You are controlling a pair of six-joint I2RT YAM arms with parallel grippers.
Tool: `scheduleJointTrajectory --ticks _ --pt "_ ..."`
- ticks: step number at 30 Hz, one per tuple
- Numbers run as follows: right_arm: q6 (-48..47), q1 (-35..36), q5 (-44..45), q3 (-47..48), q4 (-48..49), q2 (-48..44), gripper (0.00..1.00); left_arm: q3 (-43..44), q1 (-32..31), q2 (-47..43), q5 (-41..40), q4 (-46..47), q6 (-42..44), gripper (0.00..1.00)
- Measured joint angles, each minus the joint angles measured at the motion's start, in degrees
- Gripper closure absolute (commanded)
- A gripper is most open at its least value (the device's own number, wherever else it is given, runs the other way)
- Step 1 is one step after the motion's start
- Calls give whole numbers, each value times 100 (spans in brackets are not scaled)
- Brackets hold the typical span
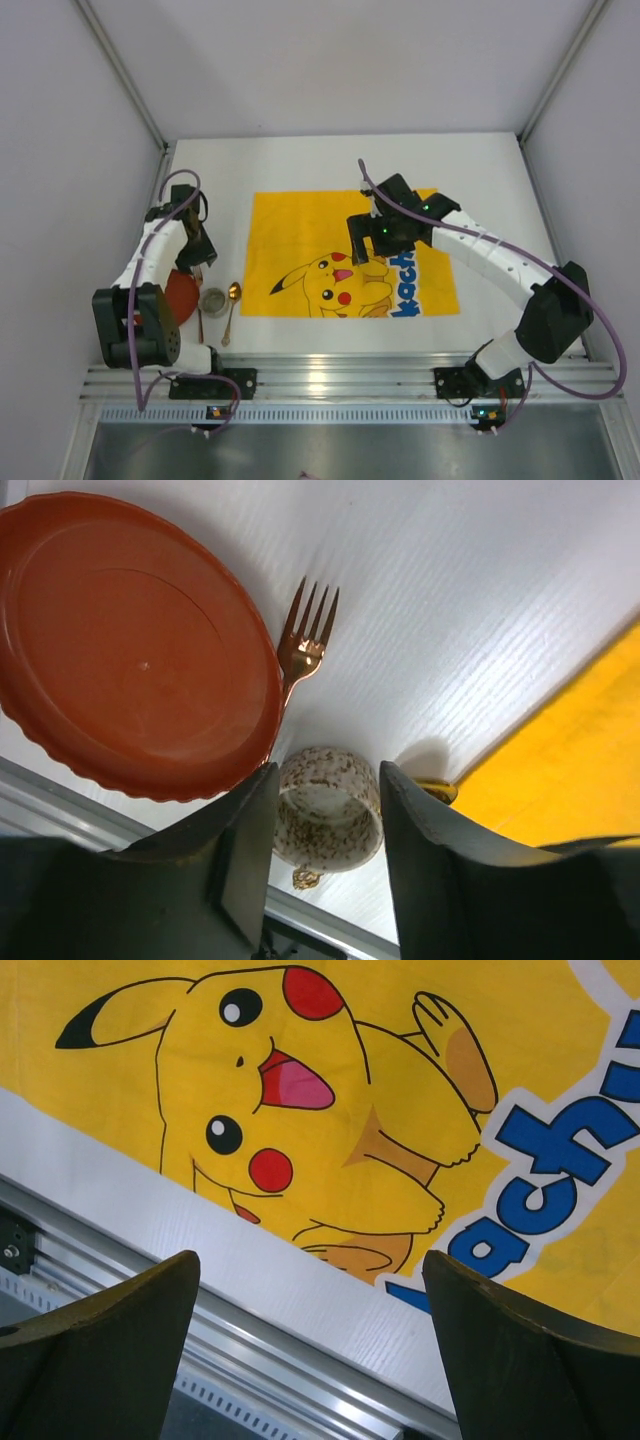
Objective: Set the dinner table for one person
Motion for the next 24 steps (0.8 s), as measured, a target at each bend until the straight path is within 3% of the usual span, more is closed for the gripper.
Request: scheduleJointTrajectory --ticks 7,24 --pt "-44 -4 7 -138 -2 -76 6 -70 -2 -496 426 -232 9 60" --pt "-192 -20 0 -203 7 -79 6 -713 -2 -203 1246 -192 -286 54"
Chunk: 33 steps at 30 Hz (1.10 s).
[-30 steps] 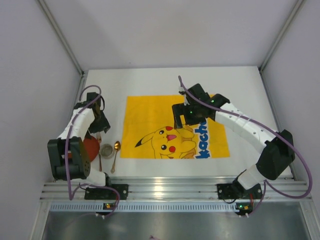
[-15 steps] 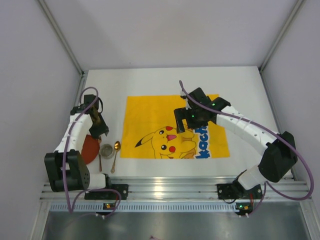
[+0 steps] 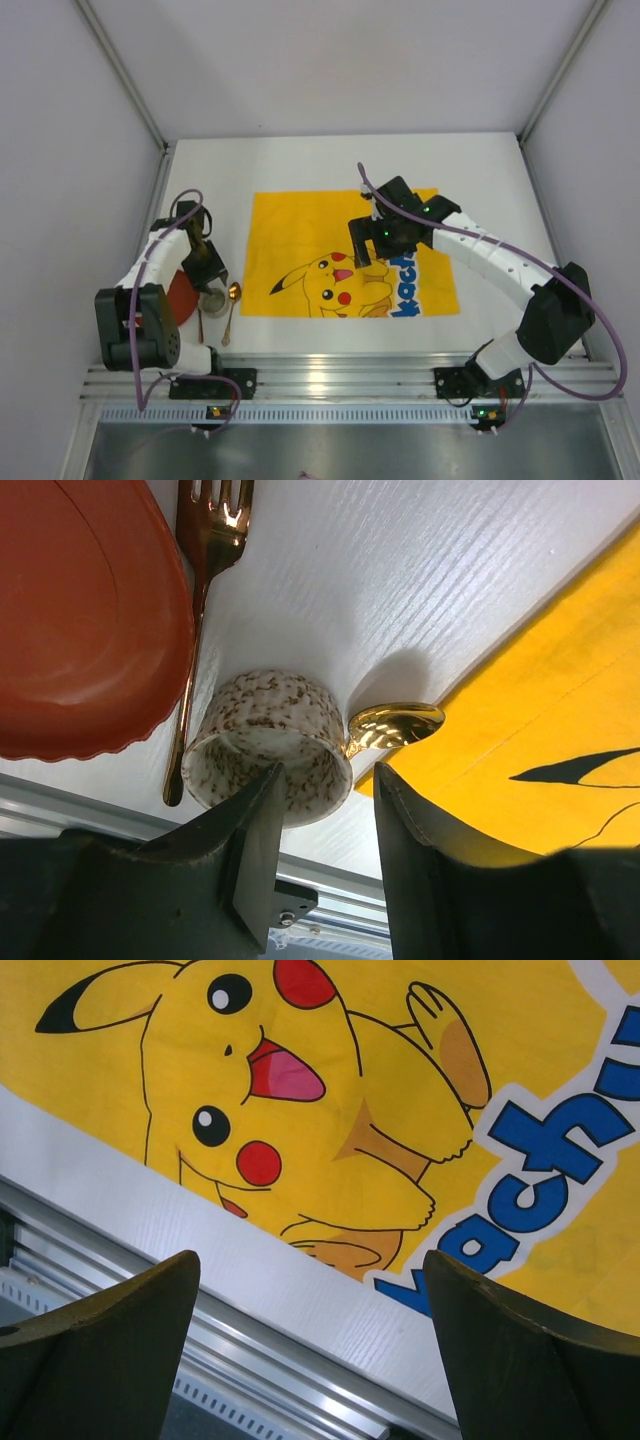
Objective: Set the dinner table for one person
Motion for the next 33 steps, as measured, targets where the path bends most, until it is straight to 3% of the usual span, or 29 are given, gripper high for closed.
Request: scheduleJointTrajectory --ticks 6,11,19,25,33 --pt "-4 -11 2 -2 2 0 6 -4 0 518 -39 105 -63 58" --pt "-7 -24 7 -2 2 0 6 -9 -2 916 -63 190 -72 100" --pt "-74 -125 -74 20 26 0 5 529 -11 1130 15 -98 -17 100" --pt "114 -125 -713 575 376 203 5 1810 -223 1268 1093 160 -470 100" --pt "975 -122 -1777 1958 1556 1429 5 3576 -1403 2118 2221 778 -1412 100"
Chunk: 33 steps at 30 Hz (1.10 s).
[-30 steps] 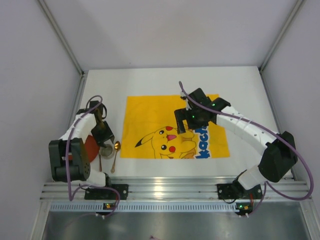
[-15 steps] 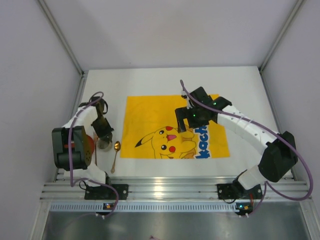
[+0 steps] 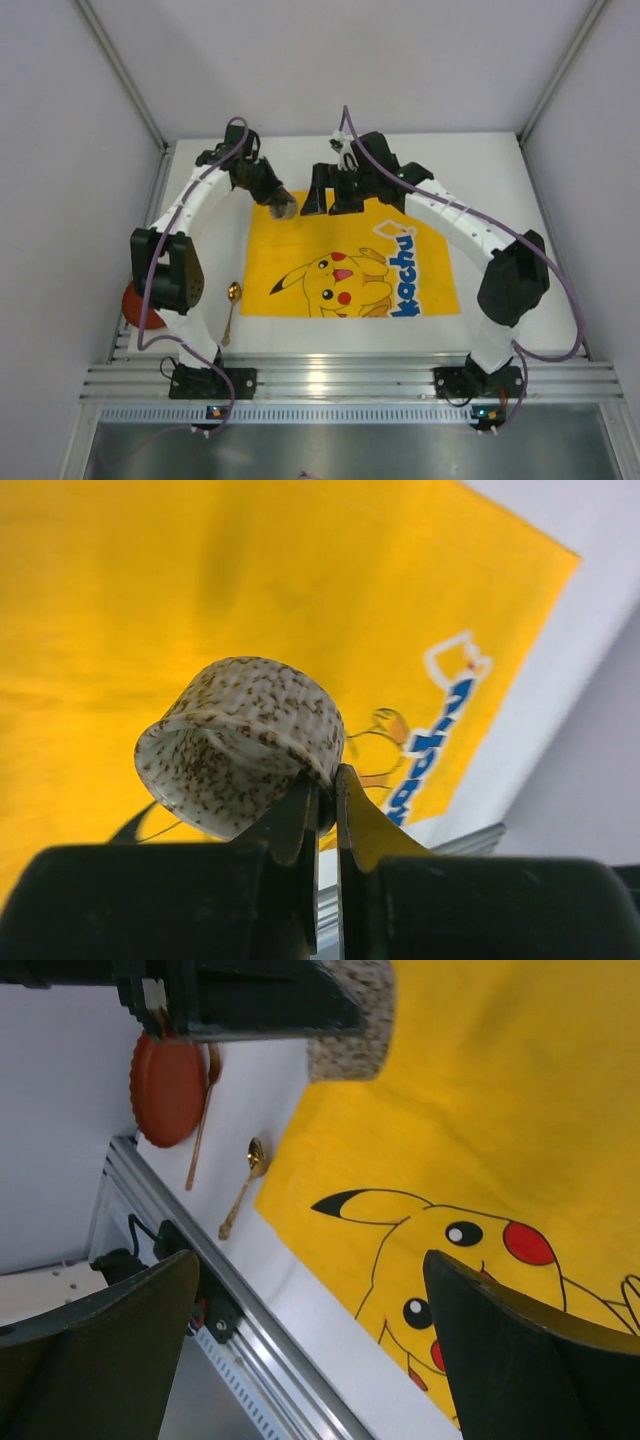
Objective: Set the dinner table for one person
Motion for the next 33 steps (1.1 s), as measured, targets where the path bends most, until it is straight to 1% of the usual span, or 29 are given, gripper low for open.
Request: scheduleJointTrajectory --ticks 3,7,14,22,24,25,27,28,30,31,33 --pt "201 0 -90 205 247 361 6 494 -422 396 378 319 -354 100" --pt "356 -2 -11 345 345 686 10 566 -743 518 929 769 -881 100" --pt "398 -28 529 341 356 715 14 575 -732 518 1517 1239 -1346 100" --pt "352 -70 1287 304 343 632 19 575 -723 518 2004 1438 -1628 100" --pt "323 -72 1449 304 337 599 24 573 -723 518 2109 1504 -1696 100" --pt "315 -72 1513 304 337 581 30 570 -723 516 2155 1532 -1718 100" --pt "282 -72 1631 304 337 560 39 544 -723 511 2238 1604 -1764 100" --pt "271 -72 1679 304 337 549 47 522 -723 511 2277 1639 -1792 100" --pt "247 -72 1720 304 330 538 54 437 -723 507 2326 1733 -1840 100" --pt "232 -68 1720 304 332 531 63 372 -723 501 2354 1825 -1886 100" --pt "181 -59 1731 293 280 522 71 247 -726 487 2409 1971 -1989 100"
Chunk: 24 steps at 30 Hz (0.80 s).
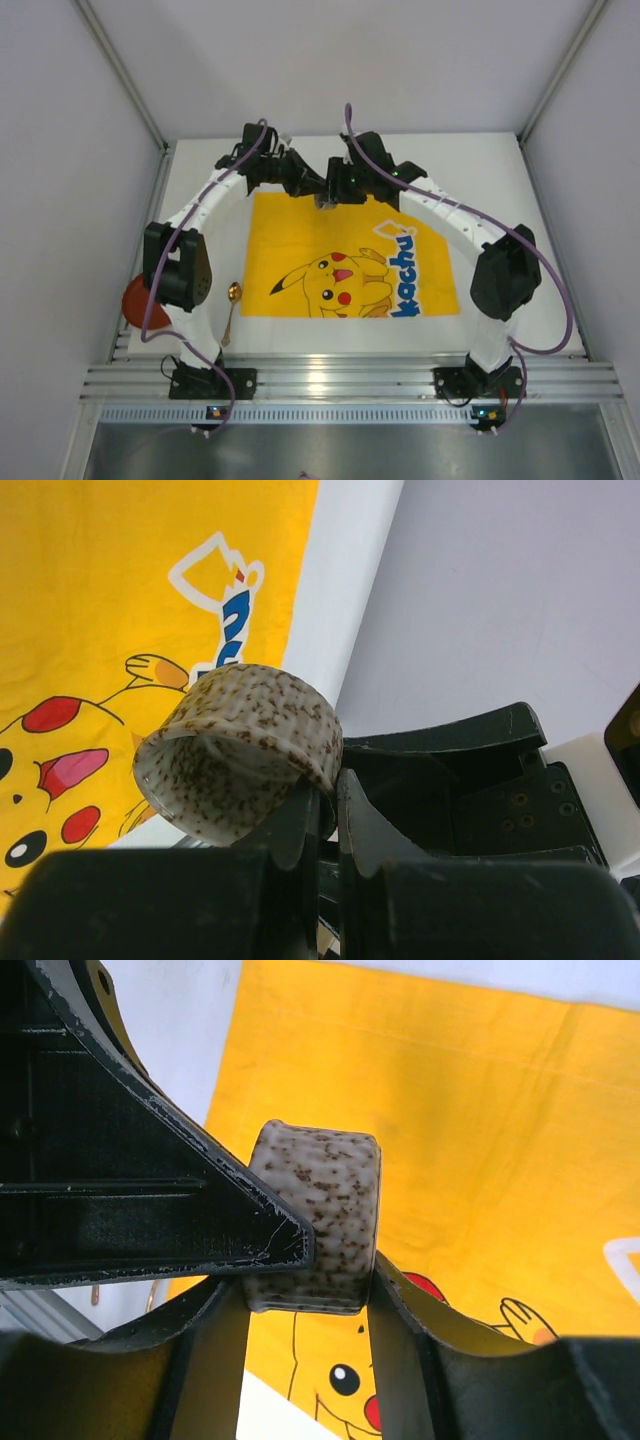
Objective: Set the dinner table for one person
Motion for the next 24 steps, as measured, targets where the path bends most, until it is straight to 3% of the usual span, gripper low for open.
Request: scheduleJointTrajectory --ticks 1,5,9,13,15,17,24 --pt "-22 0 4 -2 -11 -2 80 -46 0 -2 20 50 -37 100" --pt "-57 0 26 -50 -17 -37 96 -109 -4 -11 55 140 -107 100" --pt "-57 0 55 -122 2 -146 100 -118 -20 -39 138 216 -96 81" --pt "-39 -7 160 -330 44 -339 100 -175 -17 -149 142 221 26 41" --pt "-37 -17 223 -483 42 -426 100 -190 -13 -234 52 136 151 32" --pt "-33 -22 284 -667 46 -522 100 -190 -7 -345 -103 -35 352 16" --pt "28 -101 433 -1362 66 -940 100 -131 72 -669 -826 -909 1001 15"
